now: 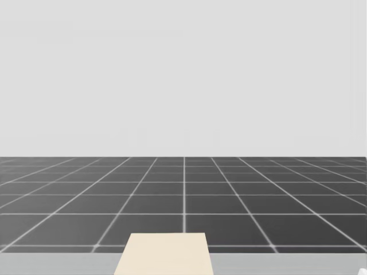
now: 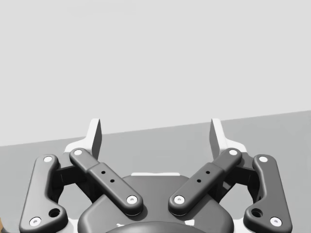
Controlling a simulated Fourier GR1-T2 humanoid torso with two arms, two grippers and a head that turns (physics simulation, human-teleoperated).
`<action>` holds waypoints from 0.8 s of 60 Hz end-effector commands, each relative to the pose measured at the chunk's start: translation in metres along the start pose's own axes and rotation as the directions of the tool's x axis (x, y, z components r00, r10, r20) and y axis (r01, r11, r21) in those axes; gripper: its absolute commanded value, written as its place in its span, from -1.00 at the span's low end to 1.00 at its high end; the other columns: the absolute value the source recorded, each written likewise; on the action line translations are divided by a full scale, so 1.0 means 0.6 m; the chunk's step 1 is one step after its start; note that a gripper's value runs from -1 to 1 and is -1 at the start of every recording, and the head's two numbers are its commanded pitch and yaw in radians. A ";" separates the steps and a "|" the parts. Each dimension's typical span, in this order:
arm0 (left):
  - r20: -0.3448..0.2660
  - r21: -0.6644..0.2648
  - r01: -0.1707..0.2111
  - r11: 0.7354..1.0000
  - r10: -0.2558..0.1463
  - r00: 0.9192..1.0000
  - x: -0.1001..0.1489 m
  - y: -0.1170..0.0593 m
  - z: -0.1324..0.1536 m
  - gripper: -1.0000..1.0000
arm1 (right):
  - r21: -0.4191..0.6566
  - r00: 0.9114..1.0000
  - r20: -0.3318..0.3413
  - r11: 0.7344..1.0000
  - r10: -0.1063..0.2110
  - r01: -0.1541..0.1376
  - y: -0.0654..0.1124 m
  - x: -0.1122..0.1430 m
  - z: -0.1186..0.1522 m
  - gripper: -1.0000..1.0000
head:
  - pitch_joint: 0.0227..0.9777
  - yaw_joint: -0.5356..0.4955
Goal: Retrieve the object from inside the box.
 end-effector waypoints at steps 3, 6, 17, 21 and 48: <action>-0.004 -0.002 0.004 1.000 -0.004 1.000 -0.001 0.000 0.000 -1.00 | -0.022 1.000 0.002 1.000 0.011 -0.011 0.001 -0.002 0.003 -1.00 | -0.90 0.04; -0.013 -0.007 0.009 1.000 -0.009 1.000 -0.003 0.002 -0.001 -1.00 | -0.019 1.000 -0.003 1.000 0.024 -0.024 -0.001 -0.003 0.000 -1.00 | -0.90 0.04; -0.186 -0.082 0.014 0.997 -0.029 0.982 -0.029 0.007 -0.011 -1.00 | 0.073 0.983 -0.166 0.995 0.075 -0.064 -0.016 -0.027 -0.007 -1.00 | -0.89 0.04; -0.270 -0.133 0.015 0.991 -0.051 0.961 -0.043 0.001 -0.013 -1.00 | 0.122 0.971 -0.214 0.989 0.109 -0.084 -0.012 -0.042 -0.006 -1.00 | -0.88 0.04; -0.068 -0.613 0.193 0.766 -0.294 0.953 -0.047 -0.125 0.074 -1.00 | 0.566 0.944 -0.223 0.820 0.244 -0.079 0.052 -0.079 0.040 -1.00 | -0.88 0.02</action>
